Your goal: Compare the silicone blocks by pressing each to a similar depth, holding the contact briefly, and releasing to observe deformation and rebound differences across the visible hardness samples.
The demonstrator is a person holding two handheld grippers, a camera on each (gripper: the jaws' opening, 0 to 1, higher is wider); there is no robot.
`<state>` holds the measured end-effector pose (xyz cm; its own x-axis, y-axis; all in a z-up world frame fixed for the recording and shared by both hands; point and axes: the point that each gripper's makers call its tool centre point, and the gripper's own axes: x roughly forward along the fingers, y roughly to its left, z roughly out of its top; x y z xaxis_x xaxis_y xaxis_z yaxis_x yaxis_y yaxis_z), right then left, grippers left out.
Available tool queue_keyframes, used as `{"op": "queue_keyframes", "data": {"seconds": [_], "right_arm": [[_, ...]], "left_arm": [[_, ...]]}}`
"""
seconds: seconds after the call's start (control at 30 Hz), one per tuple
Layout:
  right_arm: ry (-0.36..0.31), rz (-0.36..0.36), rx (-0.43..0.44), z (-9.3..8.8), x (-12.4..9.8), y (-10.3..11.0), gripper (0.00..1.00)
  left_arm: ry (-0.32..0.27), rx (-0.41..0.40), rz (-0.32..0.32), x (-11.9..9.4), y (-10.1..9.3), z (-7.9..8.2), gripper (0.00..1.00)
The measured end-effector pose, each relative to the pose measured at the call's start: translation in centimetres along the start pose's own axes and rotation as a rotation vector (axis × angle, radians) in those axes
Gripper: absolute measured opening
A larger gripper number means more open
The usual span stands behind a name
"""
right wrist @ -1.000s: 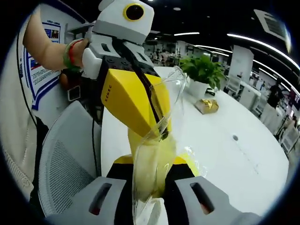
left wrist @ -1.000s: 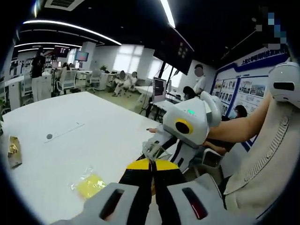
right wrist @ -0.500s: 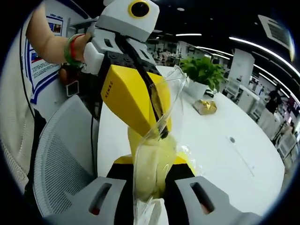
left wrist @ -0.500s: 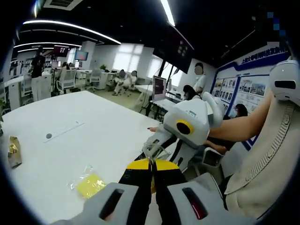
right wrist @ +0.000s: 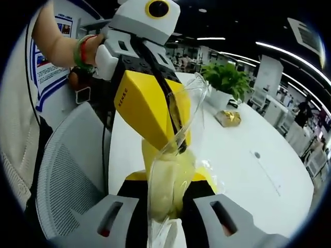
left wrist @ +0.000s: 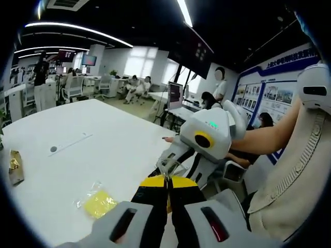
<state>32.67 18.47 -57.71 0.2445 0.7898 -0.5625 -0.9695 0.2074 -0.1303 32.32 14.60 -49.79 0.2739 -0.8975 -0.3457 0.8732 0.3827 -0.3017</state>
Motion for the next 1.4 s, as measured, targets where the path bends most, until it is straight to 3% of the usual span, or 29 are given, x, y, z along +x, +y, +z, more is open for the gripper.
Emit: {"op": "queue_keyframes", "data": {"seconds": [0.3, 0.63, 1.0, 1.2, 1.4], "right_arm": [[-0.005, -0.031, -0.034, 0.1, -0.3, -0.5, 0.20], [0.002, 0.011, 0.000, -0.4, -0.2, 0.1, 0.24], [0.006, 0.027, 0.016, -0.6, -0.3, 0.5, 0.27], [-0.018, 0.021, 0.013, -0.5, -0.6, 0.7, 0.29], [-0.032, 0.020, 0.023, -0.5, -0.9, 1.0, 0.31]], "left_arm": [[-0.007, 0.007, 0.003, 0.2, -0.1, 0.2, 0.00], [0.019, 0.000, 0.002, 0.3, -0.2, -0.3, 0.00], [0.009, -0.065, -0.006, 0.2, -0.1, -0.5, 0.00], [-0.032, -0.150, -0.042, 0.0, -0.2, -0.5, 0.00], [-0.049, -0.171, -0.043, -0.1, -0.3, -0.6, 0.00]]}}
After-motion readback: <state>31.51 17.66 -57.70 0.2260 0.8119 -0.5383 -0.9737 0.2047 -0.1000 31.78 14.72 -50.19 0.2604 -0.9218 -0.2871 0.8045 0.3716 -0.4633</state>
